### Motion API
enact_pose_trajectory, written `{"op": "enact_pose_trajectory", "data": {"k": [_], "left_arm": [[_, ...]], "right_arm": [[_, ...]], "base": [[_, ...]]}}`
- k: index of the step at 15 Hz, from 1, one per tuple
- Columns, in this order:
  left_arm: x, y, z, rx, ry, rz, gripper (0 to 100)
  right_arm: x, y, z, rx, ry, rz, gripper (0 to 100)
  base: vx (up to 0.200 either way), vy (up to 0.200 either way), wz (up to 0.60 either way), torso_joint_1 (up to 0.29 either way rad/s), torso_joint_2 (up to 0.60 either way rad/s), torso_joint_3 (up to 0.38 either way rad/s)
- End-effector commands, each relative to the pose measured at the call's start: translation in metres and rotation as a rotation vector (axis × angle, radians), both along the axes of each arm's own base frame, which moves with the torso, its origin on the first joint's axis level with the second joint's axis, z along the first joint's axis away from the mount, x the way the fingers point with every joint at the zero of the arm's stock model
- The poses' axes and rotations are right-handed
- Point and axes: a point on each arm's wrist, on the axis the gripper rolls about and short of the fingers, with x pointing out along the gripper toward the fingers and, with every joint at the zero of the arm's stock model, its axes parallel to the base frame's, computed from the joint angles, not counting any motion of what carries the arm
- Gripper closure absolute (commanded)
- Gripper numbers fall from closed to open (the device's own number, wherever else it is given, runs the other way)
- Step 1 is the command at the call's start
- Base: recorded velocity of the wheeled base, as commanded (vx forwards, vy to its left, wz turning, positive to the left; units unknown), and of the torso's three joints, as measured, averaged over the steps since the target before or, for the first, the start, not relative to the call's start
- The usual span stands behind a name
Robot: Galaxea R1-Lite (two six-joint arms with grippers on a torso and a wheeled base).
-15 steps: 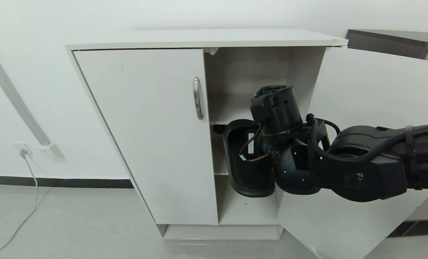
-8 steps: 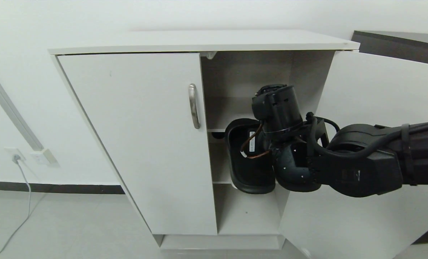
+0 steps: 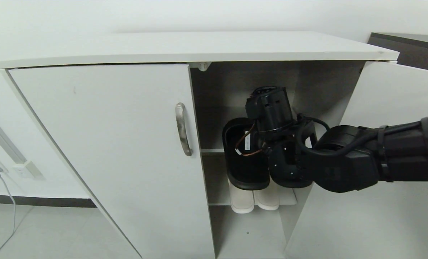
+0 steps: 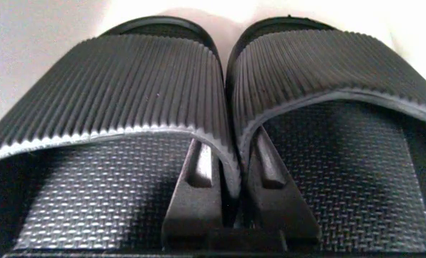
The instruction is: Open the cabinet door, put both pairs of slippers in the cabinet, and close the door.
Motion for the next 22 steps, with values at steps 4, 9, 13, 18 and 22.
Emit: {"op": "enact_pose_trajectory", "data": {"k": [4,9,13,18,22], "left_arm": [[0.0,0.0,0.0,0.0,0.0,0.001,100],[0.0,0.0,0.0,-0.002,0.0,0.003,100],[0.0,0.0,0.0,-0.002,0.0,0.003,100],[0.0,0.0,0.0,-0.002,-0.001,0.003,100],[0.0,0.0,0.0,-0.002,0.0,0.003,100]], "right_arm": [[0.039,0.011,-0.008,-0.021,-0.03,-0.033,100],[0.067,0.016,-0.001,0.005,-0.048,-0.045,100],[0.073,0.014,0.009,0.012,-0.056,-0.057,100],[0.082,0.013,0.001,0.003,-0.045,-0.073,100],[0.084,0.013,-0.001,-0.001,-0.04,-0.074,100]], "base": [[0.0,0.0,0.0,0.0,0.0,0.0],[0.0,0.0,0.0,0.0,0.0,0.0],[0.0,0.0,0.0,0.0,0.0,0.0],[0.0,0.0,0.0,0.0,0.0,0.0],[0.0,0.0,0.0,0.0,0.0,0.0]]}}
